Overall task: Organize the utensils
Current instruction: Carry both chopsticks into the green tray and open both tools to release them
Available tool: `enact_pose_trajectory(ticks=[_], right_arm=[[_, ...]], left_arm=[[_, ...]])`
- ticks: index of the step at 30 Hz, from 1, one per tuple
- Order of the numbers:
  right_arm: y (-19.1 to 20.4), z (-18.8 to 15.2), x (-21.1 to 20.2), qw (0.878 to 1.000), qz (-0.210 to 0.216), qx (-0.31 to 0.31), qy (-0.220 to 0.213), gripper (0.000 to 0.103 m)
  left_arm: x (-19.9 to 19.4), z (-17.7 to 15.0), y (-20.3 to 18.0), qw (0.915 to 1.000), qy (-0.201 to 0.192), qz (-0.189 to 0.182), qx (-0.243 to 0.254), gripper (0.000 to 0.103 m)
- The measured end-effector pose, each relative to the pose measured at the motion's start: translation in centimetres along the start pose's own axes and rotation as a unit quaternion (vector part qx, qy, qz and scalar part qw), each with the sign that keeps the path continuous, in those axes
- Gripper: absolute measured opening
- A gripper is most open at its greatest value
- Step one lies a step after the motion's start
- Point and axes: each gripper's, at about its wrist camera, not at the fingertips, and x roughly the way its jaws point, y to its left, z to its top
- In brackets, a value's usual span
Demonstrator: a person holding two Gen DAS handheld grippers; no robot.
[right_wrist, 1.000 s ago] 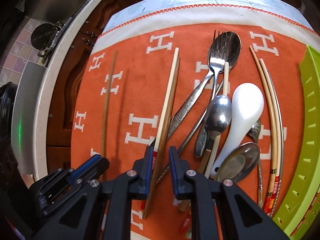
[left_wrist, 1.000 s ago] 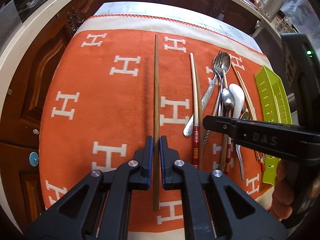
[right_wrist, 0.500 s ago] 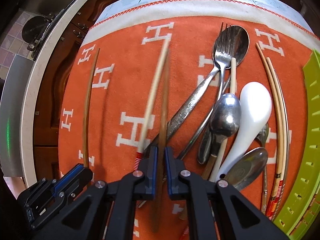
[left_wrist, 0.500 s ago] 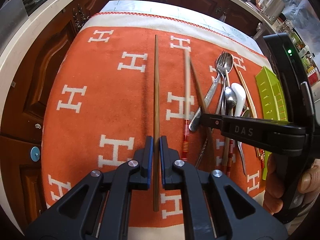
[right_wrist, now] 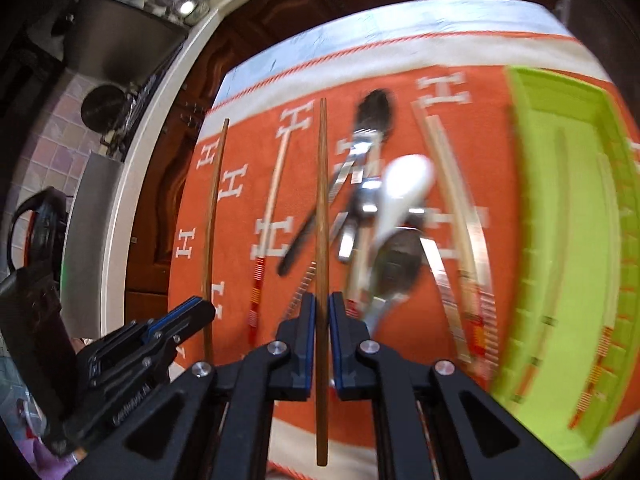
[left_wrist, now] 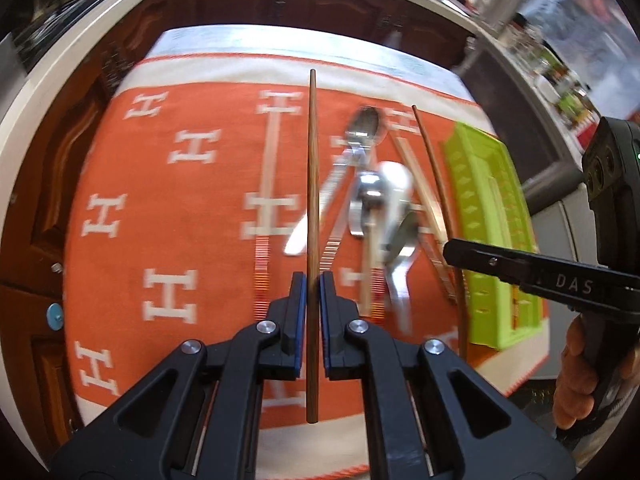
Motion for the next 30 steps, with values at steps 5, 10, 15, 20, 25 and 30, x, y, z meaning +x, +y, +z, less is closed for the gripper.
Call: enact_pose_trajectory(ticks=[5,10,15,20,25,30], right_arm=[[-4.9,-0.8,-4.6,0.999,-0.033,0.024,-0.030,0.007],[-9.8,-0.7,-6.8,0.994,-0.077,0.057,-0.047,0.007],[-13.3,-0.6,-7.4,0.990,-0.108,0.070,-0.048,0.007],[-14.5,0.0,-7.1,0.987,-0.132,0.070,-0.054,0.008],[-15.1,0.0,-7.9,0.988,-0.124,0.069,-0.067,0.020],[-15.3,-0.8,-8.0,0.989,-0.114,0.069,-0.071,0.020]], left_arm=[[0.1,0.4,-6.3,0.9982,0.011,-0.035,0.048,0.004],[1.4,1.7,-12.9,0.9945,0.023,-0.055,0.086,0.004],[4.4,3.2,-18.3,0.9925,0.037,-0.064,0.097,0.004],[7.5,3.8,-20.4,0.9929,0.054,-0.068,0.082,0.005],[9.0,3.0,-20.4,0.9925,0.074,-0.062,0.074,0.015],[8.4,2.4,-19.5,0.9952,0.057,-0.044,0.067,0.036]])
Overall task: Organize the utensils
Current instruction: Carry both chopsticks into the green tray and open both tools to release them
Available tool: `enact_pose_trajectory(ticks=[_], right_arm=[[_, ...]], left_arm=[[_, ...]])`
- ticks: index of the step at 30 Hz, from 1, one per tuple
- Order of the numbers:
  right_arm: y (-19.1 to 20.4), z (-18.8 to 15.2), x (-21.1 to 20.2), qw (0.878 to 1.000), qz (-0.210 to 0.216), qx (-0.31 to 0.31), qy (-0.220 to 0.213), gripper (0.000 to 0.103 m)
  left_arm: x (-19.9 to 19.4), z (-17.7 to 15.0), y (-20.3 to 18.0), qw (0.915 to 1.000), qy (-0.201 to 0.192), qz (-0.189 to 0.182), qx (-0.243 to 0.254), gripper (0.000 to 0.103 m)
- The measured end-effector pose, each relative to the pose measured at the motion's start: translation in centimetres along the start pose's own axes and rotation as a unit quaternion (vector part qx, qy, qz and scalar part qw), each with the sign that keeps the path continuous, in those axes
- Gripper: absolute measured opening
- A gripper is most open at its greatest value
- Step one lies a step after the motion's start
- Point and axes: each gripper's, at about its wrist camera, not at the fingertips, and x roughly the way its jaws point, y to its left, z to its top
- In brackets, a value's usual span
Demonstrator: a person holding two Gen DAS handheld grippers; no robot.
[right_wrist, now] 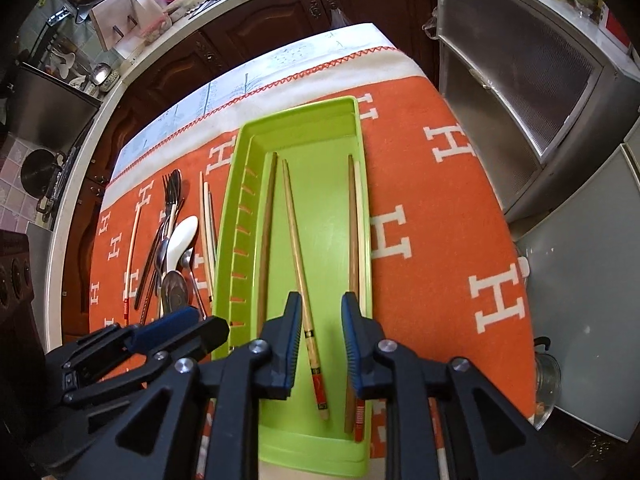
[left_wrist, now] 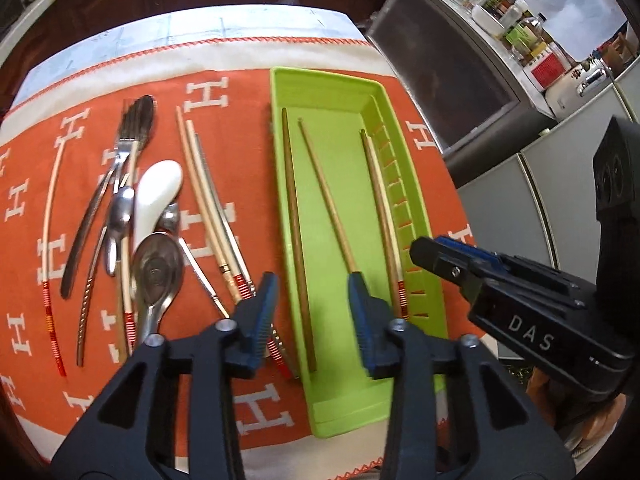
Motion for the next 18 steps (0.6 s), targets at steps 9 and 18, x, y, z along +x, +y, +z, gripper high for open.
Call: enact_pose_trajectory(ticks=[9,18], right_arm=[[0.8,-2.1,-0.4,1.000,0.022,-0.006,0.004,0.020],[2.7,-3.5,-1.7,0.999,0.028,-0.025,-0.005,0.020]], left_arm=[[-2.5,-1.5,1.8,0.9996,-0.017,0.024,0.001,0.036],[-5.4,-3.6,3.0,0.9981,-0.036,0.045,0.020,0.036]])
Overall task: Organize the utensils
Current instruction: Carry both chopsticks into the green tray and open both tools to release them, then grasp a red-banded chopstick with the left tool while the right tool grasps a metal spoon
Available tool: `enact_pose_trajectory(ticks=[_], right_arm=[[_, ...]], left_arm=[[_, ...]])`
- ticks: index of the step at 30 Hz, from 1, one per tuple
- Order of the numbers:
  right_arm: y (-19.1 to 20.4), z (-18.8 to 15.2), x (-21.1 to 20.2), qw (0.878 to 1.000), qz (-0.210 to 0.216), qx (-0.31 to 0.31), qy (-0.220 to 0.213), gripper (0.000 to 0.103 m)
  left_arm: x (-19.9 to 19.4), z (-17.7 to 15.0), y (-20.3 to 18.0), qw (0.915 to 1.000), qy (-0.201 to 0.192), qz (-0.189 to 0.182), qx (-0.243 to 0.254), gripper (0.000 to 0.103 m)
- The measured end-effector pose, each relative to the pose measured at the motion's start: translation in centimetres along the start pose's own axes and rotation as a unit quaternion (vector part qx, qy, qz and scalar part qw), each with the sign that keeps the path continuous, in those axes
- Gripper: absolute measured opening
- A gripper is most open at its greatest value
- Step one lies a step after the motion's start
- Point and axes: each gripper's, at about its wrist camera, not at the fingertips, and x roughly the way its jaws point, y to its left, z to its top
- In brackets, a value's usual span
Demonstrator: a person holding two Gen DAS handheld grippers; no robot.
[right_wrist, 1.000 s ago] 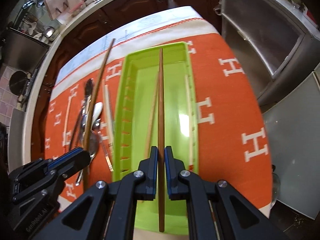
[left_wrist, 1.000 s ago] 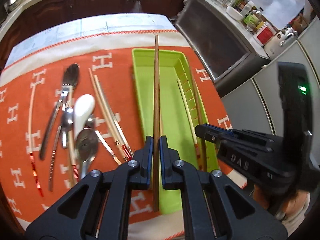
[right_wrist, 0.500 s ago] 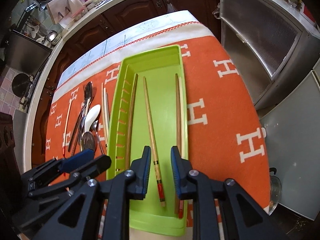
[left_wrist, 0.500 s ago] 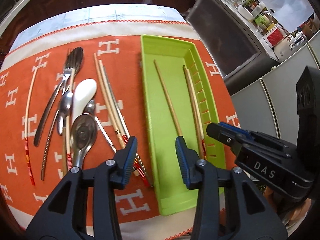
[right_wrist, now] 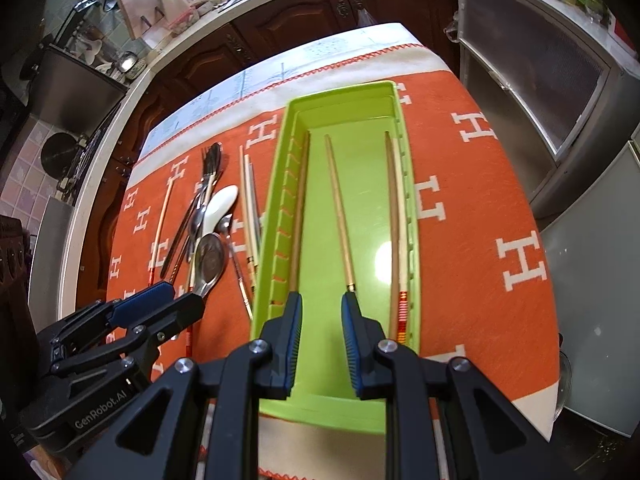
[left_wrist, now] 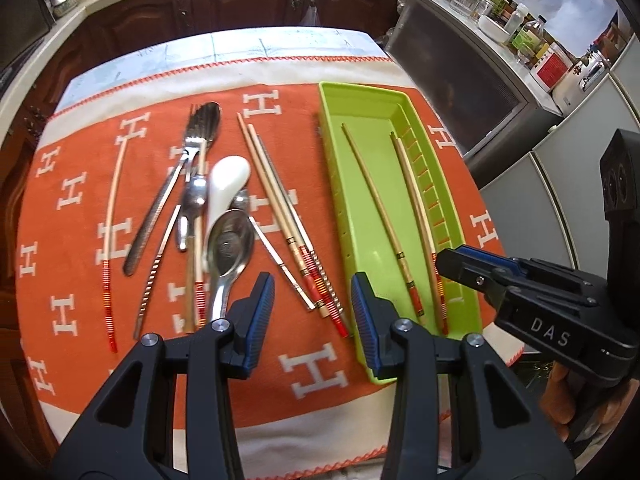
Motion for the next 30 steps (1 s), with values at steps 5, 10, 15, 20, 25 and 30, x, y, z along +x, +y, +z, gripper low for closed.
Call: enact_pose_trajectory(ticks=[5,10,15,20,25,30], right_arm=[[1.6,-0.6,-0.5,1.000,0.001,-0.016,-0.003,0.020],[3.7,-0.9,-0.7,0.999,0.000,-0.037,-0.004,0.020],[6.2,-0.8,-0.7,0.998,-0.004,-0.063,-0.004,0.020],[8.6,0.1,-0.2,0.996,-0.004,-0.085,-0.002,0.020],[11.3,1.5,1.1,0.995,0.003,-0.104,0.007,0.020],[13.5,3.1,3.1,0.993,0.014,-0.112,0.023,0.020]], left_arm=[[-1.8,-1.0,1.1,0.9998,-0.017,0.011,0.008,0.036],[-3.6,-1.7,3.6,0.9989,-0.046,0.007,-0.011,0.036],[-5.6,-2.1,6.9,0.9969,-0.074,0.020,-0.018,0.036],[-7.0,-1.4,11.0,0.9958,-0.077,0.028,-0.040,0.036],[-8.0,-0.5,14.4,0.9938,-0.094,0.037,-0.046,0.054],[-8.0,0.5,17.2,0.9932,-0.095,0.025,-0.063,0.062]])
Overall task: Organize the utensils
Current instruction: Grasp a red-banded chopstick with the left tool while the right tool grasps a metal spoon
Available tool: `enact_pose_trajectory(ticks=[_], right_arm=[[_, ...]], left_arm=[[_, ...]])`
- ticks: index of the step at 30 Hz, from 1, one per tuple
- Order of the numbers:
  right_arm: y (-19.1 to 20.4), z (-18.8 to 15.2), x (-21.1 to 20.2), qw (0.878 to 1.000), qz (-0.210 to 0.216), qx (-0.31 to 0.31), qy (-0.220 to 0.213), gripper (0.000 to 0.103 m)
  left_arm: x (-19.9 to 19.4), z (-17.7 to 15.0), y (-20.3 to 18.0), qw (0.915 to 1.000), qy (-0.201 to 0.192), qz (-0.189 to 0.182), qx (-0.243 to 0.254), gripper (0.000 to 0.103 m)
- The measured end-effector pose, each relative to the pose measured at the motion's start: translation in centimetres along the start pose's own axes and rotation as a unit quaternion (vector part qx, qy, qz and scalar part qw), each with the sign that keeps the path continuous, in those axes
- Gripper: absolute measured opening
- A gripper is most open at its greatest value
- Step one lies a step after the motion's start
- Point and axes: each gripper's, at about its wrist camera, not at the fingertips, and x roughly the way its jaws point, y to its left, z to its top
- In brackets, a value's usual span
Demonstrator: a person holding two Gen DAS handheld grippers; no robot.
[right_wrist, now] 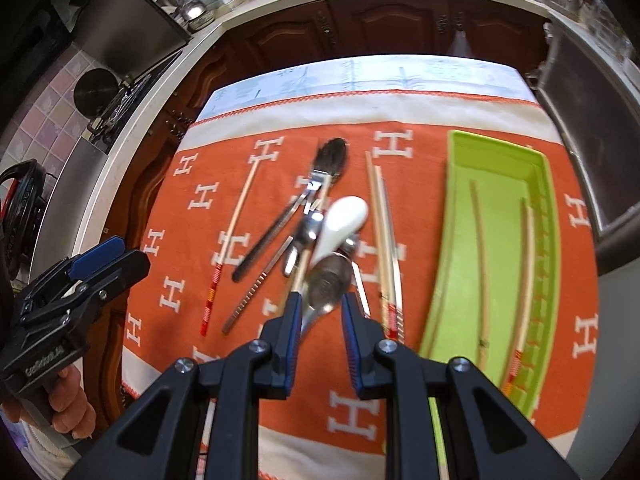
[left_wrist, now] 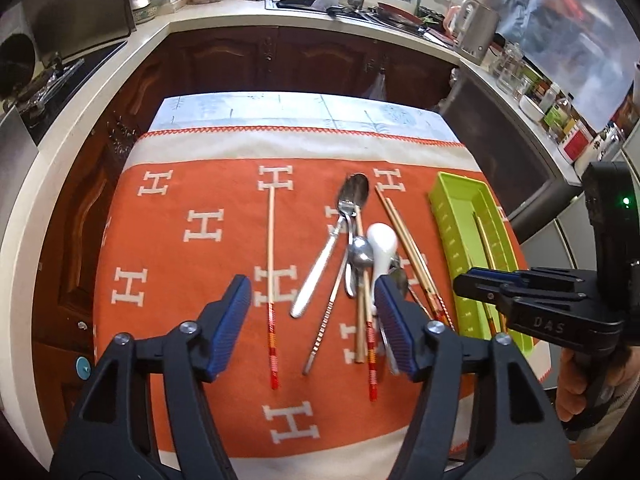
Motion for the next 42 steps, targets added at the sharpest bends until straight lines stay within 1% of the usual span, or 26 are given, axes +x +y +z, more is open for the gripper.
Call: enact_pose_trajectory(ticks=[3,4,8,12,14,16,17,19,23,27,29,30,31,32,36,42], right_arm=[[0.6,1.5,1.4,1.000,0.009,0.003,0.011,0.020],[0.8,2.2,2.1,1.000,0.014,0.007,0.015,0.020],[1.0,4.2,4.2,0.999,0.027,0.020,0.028,0.020],[0.7,5.7,6.3,0.998,0.030,0.036,0.042,0.020],[0.5,6.2,7.4,0.997,0.032,0.043,0.051,0.020],[0.4,6.5,8.1,0.997,0.032,0.045,0.057,0.020],[0.4,6.5,8.4,0.997,0.032,0.046,0.059,0.020],[0.3,6.7,8.9,0.996,0.033,0.048,0.064,0.020],[-0.4,6.9,9.5,0.996,0.034,0.054,0.066,0.020],[-1.4,7.2,9.7,0.995,0.032,0.062,0.065,0.020],[-2.0,7.2,9.8,0.995,0.032,0.068,0.065,0.020],[-2.2,7.2,9.8,0.995,0.032,0.071,0.065,0.020],[-2.5,7.2,9.8,0.994,0.034,0.074,0.066,0.020],[-2.7,7.1,9.8,0.994,0.035,0.077,0.066,0.020],[-3.4,7.0,9.7,0.993,0.035,0.086,0.069,0.020],[-3.9,6.0,9.2,0.993,0.031,0.085,0.075,0.020]], left_arm=[[1.4,0.8,1.5,0.9997,0.012,-0.011,-0.019,0.063],[2.2,1.1,2.2,0.9994,0.020,-0.009,-0.027,0.063],[5.5,1.9,3.1,0.9984,0.046,0.025,-0.020,0.063],[9.3,2.1,4.2,0.9963,0.078,0.023,-0.028,0.062],[11.4,2.2,4.8,0.9946,0.094,0.022,-0.036,0.057],[13.0,2.1,5.1,0.9932,0.108,0.027,-0.037,0.048],[13.6,2.1,5.1,0.9925,0.113,0.028,-0.037,0.046],[14.8,1.9,5.0,0.9911,0.125,0.030,-0.035,0.039],[16.9,1.4,4.4,0.9884,0.144,0.043,-0.021,0.035],[17.5,1.2,3.0,0.9883,0.133,0.075,0.004,0.035],[17.8,1.1,2.3,0.9877,0.126,0.092,0.013,0.032],[17.8,1.2,2.2,0.9878,0.123,0.095,0.015,0.022],[17.8,1.2,2.0,0.9881,0.120,0.096,0.014,0.005],[17.9,1.3,1.8,0.9878,0.121,0.098,0.012,0.004],[17.6,1.3,1.5,0.9882,0.119,0.096,-0.001,0.003],[15.0,-0.1,2.2,0.9912,0.112,0.063,-0.032,0.003]])
